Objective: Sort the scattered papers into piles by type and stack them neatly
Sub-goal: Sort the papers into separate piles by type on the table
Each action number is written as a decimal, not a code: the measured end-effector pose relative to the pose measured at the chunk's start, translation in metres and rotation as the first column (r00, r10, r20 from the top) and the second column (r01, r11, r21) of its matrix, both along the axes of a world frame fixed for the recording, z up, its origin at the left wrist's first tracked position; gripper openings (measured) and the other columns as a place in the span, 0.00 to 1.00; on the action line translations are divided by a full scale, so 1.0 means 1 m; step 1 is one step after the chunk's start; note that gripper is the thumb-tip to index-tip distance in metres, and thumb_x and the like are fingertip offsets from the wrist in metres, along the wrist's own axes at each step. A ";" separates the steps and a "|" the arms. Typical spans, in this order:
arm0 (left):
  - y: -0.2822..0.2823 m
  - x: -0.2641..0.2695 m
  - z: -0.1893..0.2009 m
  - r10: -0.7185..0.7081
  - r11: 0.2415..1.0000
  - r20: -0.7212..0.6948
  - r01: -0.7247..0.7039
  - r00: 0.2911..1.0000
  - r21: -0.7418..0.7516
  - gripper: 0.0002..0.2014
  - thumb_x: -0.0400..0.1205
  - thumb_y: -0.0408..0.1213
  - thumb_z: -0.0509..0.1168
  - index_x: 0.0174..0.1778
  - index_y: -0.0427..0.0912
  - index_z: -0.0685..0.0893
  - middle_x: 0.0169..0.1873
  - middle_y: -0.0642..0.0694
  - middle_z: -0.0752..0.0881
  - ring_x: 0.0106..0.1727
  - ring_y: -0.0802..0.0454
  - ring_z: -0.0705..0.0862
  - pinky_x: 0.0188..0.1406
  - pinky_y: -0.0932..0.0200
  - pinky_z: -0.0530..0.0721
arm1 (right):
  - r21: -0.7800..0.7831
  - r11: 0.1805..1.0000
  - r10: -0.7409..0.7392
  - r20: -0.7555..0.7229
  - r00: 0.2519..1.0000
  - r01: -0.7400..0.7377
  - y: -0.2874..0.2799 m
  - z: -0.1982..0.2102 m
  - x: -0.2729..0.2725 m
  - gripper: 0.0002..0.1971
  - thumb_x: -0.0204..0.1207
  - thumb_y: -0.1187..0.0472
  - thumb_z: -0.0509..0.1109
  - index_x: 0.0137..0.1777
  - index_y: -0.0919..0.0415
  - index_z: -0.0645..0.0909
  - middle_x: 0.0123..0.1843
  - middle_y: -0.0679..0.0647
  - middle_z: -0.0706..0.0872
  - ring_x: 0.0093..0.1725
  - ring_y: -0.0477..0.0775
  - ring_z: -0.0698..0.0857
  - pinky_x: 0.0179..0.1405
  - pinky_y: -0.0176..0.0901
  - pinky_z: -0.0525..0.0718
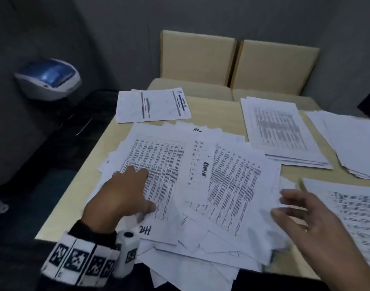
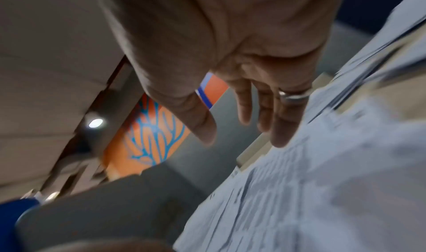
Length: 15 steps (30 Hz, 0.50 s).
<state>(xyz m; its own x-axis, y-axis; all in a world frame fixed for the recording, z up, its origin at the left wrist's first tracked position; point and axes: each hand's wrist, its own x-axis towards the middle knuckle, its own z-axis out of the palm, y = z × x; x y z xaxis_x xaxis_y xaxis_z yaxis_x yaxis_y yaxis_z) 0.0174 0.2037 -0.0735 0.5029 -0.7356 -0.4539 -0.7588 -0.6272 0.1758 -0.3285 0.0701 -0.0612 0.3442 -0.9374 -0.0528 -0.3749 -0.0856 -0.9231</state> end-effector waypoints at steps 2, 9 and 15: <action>0.000 -0.001 0.003 -0.021 1.000 0.015 0.022 1.000 0.000 0.42 0.71 0.62 0.80 0.78 0.56 0.71 0.70 0.48 0.75 0.71 0.40 0.78 0.67 0.44 0.83 | 0.046 0.979 0.202 -0.203 0.958 -0.197 0.005 0.005 0.058 0.19 0.77 0.50 0.80 0.65 0.44 0.79 0.61 0.38 0.85 0.56 0.39 0.88 0.49 0.39 0.86; 0.008 0.005 0.012 -0.007 0.997 -0.081 0.001 0.997 -0.082 0.37 0.73 0.47 0.82 0.78 0.59 0.76 0.69 0.54 0.74 0.72 0.45 0.74 0.52 0.55 0.79 | 0.188 0.924 0.381 -0.422 0.823 -0.332 -0.039 -0.008 0.169 0.42 0.79 0.42 0.78 0.83 0.61 0.63 0.65 0.56 0.83 0.60 0.62 0.88 0.63 0.63 0.89; 0.013 0.009 0.008 0.213 0.975 -0.006 -0.212 0.977 0.061 0.61 0.66 0.59 0.85 0.85 0.44 0.54 0.80 0.35 0.59 0.82 0.27 0.58 0.68 0.41 0.80 | 0.175 0.953 0.302 -0.439 0.846 -0.249 -0.057 -0.013 0.190 0.26 0.80 0.60 0.79 0.69 0.73 0.72 0.45 0.62 0.85 0.37 0.62 0.87 0.46 0.63 0.89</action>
<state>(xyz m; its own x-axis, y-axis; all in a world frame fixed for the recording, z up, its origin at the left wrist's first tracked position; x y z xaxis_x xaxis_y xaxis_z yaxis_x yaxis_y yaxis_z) 0.0265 0.2164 -0.0655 0.6387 -0.5839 -0.5012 -0.6048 -0.7836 0.1421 -0.1383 0.0134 -0.0740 0.4998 -0.7871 -0.3615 -0.7305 -0.1588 -0.6641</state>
